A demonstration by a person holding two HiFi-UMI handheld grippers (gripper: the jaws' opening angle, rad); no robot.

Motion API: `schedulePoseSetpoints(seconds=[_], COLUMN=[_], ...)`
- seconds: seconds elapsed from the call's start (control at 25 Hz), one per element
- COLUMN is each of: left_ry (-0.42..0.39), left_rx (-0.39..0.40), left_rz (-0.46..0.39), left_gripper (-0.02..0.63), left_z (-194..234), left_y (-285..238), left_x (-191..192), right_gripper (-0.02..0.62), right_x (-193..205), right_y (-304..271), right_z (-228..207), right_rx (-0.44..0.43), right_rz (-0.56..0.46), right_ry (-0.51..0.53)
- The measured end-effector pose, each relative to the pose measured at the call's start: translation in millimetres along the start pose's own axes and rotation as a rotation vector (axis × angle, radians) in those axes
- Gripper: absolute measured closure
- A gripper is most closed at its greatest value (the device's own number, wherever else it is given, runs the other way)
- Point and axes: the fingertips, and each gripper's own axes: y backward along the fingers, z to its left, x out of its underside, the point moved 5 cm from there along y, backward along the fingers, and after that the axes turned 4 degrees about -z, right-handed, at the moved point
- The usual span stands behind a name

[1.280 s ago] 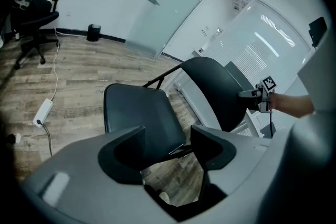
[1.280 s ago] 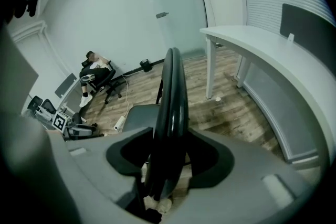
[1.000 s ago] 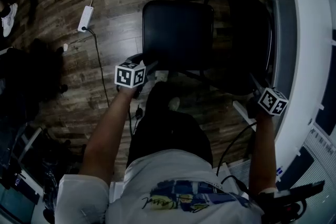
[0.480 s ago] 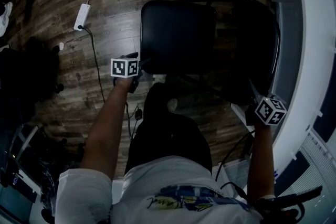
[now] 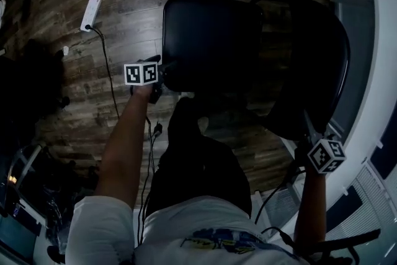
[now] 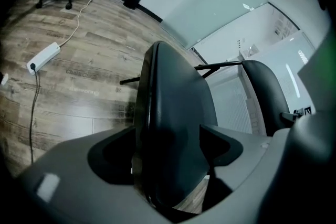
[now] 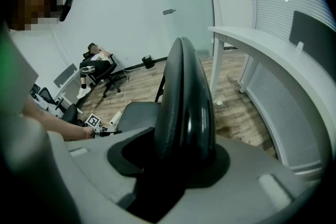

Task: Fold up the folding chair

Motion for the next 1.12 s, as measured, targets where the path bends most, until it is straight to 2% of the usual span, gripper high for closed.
schedulePoseSetpoints(seconds=[0.2, 0.28, 0.48, 0.56, 0.76, 0.84, 1.0, 1.12], left_ry=[0.085, 0.099, 0.155, 0.151, 0.192, 0.184, 0.104, 0.099], left_rx=[0.043, 0.062, 0.219, 0.248, 0.342, 0.372, 0.380, 0.391], left_rz=[-0.018, -0.006, -0.002, 0.007, 0.097, 0.121, 0.133, 0.137], left_gripper=[0.202, 0.175, 0.167, 0.158, 0.153, 0.155, 0.206, 0.222], left_z=[18, 28, 27, 22, 22, 19, 11, 8], left_y=[-17, -26, -43, -53, -67, -71, -70, -68], left_x=[3, 5, 3, 2, 7, 4, 8, 8], right_gripper=[0.425, 0.425, 0.426, 0.426, 0.428, 0.428, 0.428, 0.428], right_x=[1, 1, -1, -3, -1, -4, -7, -7], right_y=[4, 4, 4, 4, 7, 6, 3, 6], right_z=[3, 2, 1, 1, -1, 1, 4, 2], right_rx=[0.002, -0.003, -0.004, -0.003, -0.006, 0.000, 0.008, 0.009], right_rz=[0.000, -0.005, -0.018, -0.024, -0.031, -0.040, -0.040, -0.037], right_ry=[0.005, 0.012, 0.015, 0.017, 0.024, 0.028, 0.016, 0.021])
